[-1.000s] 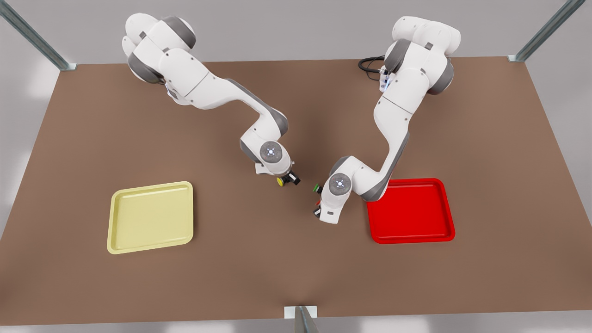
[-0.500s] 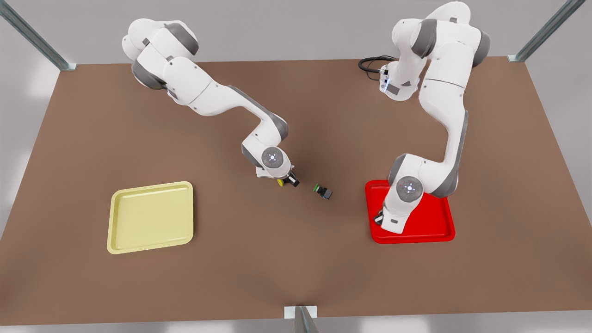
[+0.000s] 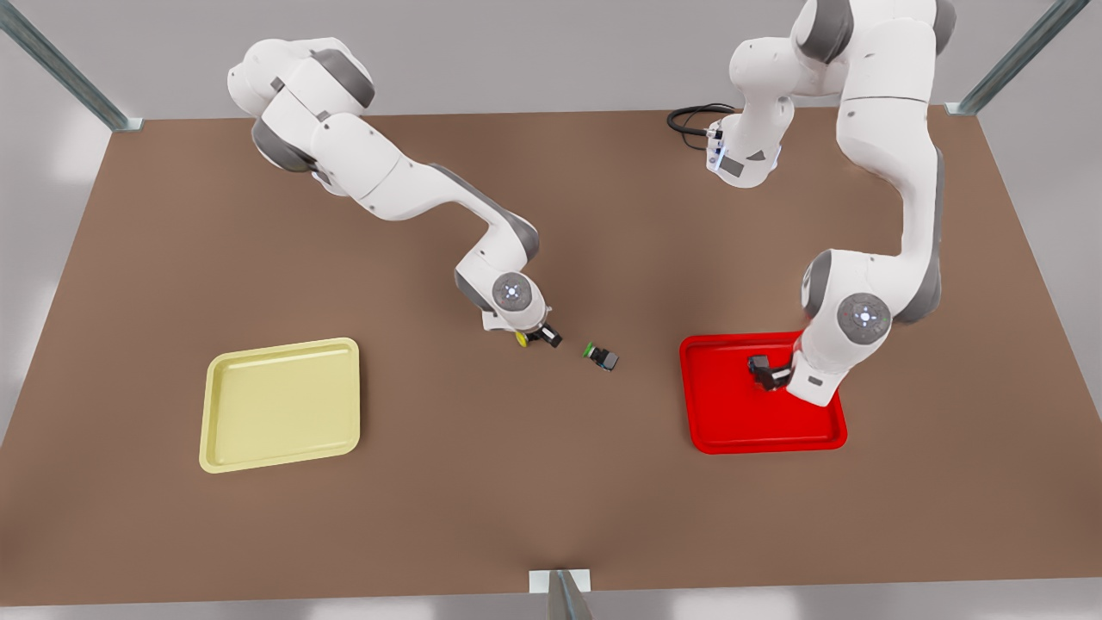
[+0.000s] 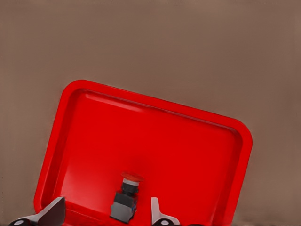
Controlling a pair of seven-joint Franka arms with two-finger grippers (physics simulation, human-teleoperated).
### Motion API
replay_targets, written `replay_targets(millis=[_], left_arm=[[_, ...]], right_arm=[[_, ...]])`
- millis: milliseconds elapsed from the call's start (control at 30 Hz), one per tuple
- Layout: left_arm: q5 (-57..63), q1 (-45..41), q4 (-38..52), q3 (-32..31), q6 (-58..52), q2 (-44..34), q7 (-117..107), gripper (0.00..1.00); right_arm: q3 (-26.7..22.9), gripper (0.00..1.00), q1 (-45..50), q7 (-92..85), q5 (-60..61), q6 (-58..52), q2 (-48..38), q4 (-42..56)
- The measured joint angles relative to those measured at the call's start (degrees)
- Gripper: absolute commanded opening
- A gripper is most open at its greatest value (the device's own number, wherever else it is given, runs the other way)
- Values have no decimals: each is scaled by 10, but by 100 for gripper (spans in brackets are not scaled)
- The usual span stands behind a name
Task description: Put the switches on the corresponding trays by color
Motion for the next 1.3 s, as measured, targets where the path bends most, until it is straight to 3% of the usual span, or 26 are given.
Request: replay_targets(millis=[33, 133, 200, 267, 300, 533, 633, 767, 833, 933, 1000, 1133, 1167, 1200, 1300], left_arm=[[-17, 0, 15, 0, -32, -33, 65, 100], [-47, 2, 76, -38, -198, -96, 222, 100], [-55, 11, 163, -51, -309, -69, 242, 100], [-60, 5, 139, -33, -311, -107, 264, 100], [-62, -21, 118, 10, -309, -131, 288, 100], [-79, -15, 183, 11, -331, -80, 283, 100], [-81, -16, 185, 10, -337, -78, 283, 100], [-82, -16, 188, 10, -339, -76, 282, 100], [-83, -17, 189, 8, -339, -76, 282, 100], [-83, -16, 193, 7, -340, -75, 280, 100], [-83, -16, 198, 7, -343, -72, 280, 100], [-83, -16, 206, 7, -346, -64, 280, 100], [-83, -16, 207, 7, -345, -63, 280, 100], [-83, -13, 206, -1, -343, -63, 280, 100], [-82, -12, 218, -5, -344, -62, 287, 100]], right_arm=[[0, 57, 0, -1, 0, -1, -1, 3], [1, 50, -1, -1, 2, -2, -1, 6], [1, 50, -1, -3, 3, -2, -1, 6], [1, 50, -2, -4, 3, -2, 0, 9], [1, 50, -2, -4, 3, -2, 0, 9], [7, 50, -22, -8, 4, -7, -10, 14], [45, 51, -73, -37, 7, -52, -31, 15], [50, 54, -99, -87, 9, -106, -75, 15], [75, 54, -163, -182, 9, -155, -122, -3], [83, 55, -351, -509, 9, -120, -249, -186], [82, 55, -469, -712, 7, -87, -284, -258], [22, 56, -511, -794, -72, -33, -200, -231], [20, 72, -521, -795, -94, -18, -186, -226], [21, 100, -527, -794, -97, -7, -185, -229], [21, 100, -541, -813, -97, -6, -187, -231]])
